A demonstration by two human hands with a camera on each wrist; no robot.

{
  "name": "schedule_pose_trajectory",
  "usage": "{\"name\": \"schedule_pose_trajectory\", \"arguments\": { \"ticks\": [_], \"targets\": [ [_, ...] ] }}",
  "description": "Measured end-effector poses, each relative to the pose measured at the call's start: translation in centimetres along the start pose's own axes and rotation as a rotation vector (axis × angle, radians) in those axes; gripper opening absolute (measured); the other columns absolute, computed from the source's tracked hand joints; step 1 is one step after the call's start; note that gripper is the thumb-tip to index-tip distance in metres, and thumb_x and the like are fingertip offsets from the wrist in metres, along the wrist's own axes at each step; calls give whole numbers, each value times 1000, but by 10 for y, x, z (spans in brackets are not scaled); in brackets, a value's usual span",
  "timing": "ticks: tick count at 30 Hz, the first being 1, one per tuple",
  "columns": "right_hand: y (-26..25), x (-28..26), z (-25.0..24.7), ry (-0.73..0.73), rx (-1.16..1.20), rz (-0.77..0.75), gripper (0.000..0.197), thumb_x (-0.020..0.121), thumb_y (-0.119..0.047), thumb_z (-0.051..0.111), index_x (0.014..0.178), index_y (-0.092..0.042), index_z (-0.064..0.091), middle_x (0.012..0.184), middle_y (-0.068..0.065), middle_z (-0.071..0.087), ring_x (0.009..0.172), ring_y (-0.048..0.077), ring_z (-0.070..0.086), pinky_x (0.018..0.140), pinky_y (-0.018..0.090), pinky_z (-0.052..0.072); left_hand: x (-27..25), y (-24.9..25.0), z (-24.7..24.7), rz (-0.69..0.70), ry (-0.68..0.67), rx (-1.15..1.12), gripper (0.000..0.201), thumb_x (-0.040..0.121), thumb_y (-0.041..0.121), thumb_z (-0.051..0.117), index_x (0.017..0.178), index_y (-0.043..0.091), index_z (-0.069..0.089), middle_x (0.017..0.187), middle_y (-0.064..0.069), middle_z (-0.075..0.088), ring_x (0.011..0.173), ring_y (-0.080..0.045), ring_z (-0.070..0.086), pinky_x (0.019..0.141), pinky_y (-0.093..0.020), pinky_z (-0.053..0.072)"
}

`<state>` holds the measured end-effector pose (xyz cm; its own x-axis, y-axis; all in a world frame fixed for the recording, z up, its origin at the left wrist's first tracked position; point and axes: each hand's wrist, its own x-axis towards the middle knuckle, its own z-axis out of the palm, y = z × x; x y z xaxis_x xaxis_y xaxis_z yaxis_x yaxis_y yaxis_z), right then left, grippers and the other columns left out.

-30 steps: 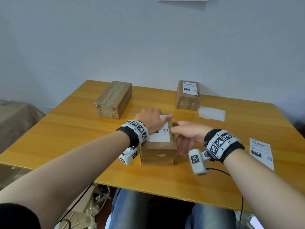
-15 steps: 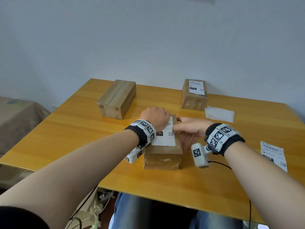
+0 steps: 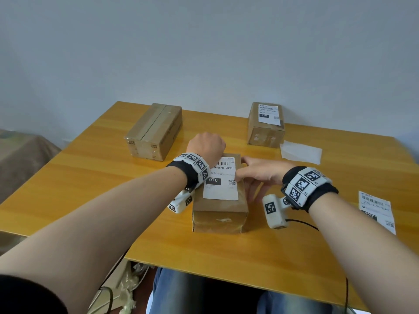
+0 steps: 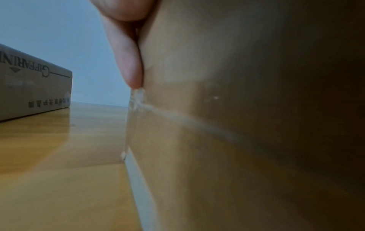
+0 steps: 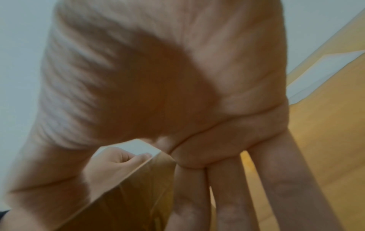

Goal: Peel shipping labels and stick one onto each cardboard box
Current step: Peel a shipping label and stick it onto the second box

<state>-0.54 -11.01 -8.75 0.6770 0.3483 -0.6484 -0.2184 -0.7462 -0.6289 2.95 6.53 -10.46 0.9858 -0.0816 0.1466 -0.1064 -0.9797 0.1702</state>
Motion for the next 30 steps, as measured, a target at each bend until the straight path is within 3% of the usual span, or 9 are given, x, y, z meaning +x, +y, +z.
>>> {"name": "schedule_pose_trajectory", "arguments": {
  "ticks": [3, 6, 10, 12, 15, 22, 25, 28, 30],
  "targets": [
    [1, 1, -1, -2, 8, -11, 56, 96, -23, 62, 143, -24, 31, 100, 26, 77, 87, 42, 77, 72, 45, 63, 5, -1, -1, 22, -10, 49, 49, 107, 24, 45, 59, 14, 46, 63, -2, 51, 63, -24, 60, 52, -32, 46],
    [3, 4, -2, 0, 14, -10, 60, 95, -24, 64, 144, -26, 29, 99, 25, 78, 87, 41, 77, 72, 45, 64, 10, -1, 0, 19, 0, 35, 56, 109, 41, 38, 62, 14, 48, 63, -2, 52, 61, -24, 54, 56, -32, 42],
    [3, 7, -3, 6, 18, -17, 64, 96, -23, 65, 146, -28, 26, 99, 25, 78, 83, 39, 77, 73, 46, 64, 18, -3, 4, 3, -31, 30, 59, 107, 51, 40, 72, 12, 68, 65, -2, 58, 60, -22, 56, 54, -30, 41],
    [4, 7, -3, 7, 26, -21, 64, 96, -23, 65, 147, -28, 26, 99, 25, 78, 81, 37, 77, 71, 45, 64, 21, -5, 6, 23, -45, 44, 54, 107, 50, 44, 79, 16, 75, 68, 0, 61, 65, -23, 63, 57, -32, 49],
    [6, 8, -4, -4, 40, -35, 61, 96, -21, 64, 145, -27, 29, 101, 26, 77, 82, 38, 77, 68, 43, 63, 23, -6, 5, 73, -66, 64, 31, 106, 39, 53, 95, 26, 79, 68, 6, 59, 75, -22, 69, 71, -37, 59],
    [11, 12, -7, -24, 71, -45, 59, 96, -20, 64, 145, -26, 30, 104, 26, 77, 86, 40, 78, 67, 43, 63, 23, -6, -1, 93, -68, 34, 35, 107, 42, 51, 83, 28, 73, 61, 9, 54, 64, -18, 61, 62, -33, 50],
    [12, 13, -8, -33, 86, -47, 60, 97, -20, 64, 146, -27, 30, 105, 26, 77, 86, 40, 77, 71, 45, 63, 24, -9, 1, 43, -70, -53, 38, 106, 43, 52, 84, 24, 75, 62, 7, 56, 69, -21, 63, 67, -37, 54],
    [14, 14, -8, -36, 106, -47, 59, 98, -19, 63, 146, -27, 30, 107, 28, 76, 86, 42, 77, 70, 46, 64, 30, -12, 5, -78, -72, -259, 56, 102, 55, 51, 61, 20, 67, 59, 3, 60, 61, -19, 61, 64, -33, 46],
    [15, 16, -7, -38, 123, -46, 62, 97, -19, 63, 147, -28, 28, 110, 29, 75, 85, 41, 76, 67, 44, 63, 33, -16, 7, -111, -72, -356, 60, 101, 57, 49, 57, 19, 60, 57, 1, 60, 58, -21, 59, 63, -32, 43]
  ]
}}
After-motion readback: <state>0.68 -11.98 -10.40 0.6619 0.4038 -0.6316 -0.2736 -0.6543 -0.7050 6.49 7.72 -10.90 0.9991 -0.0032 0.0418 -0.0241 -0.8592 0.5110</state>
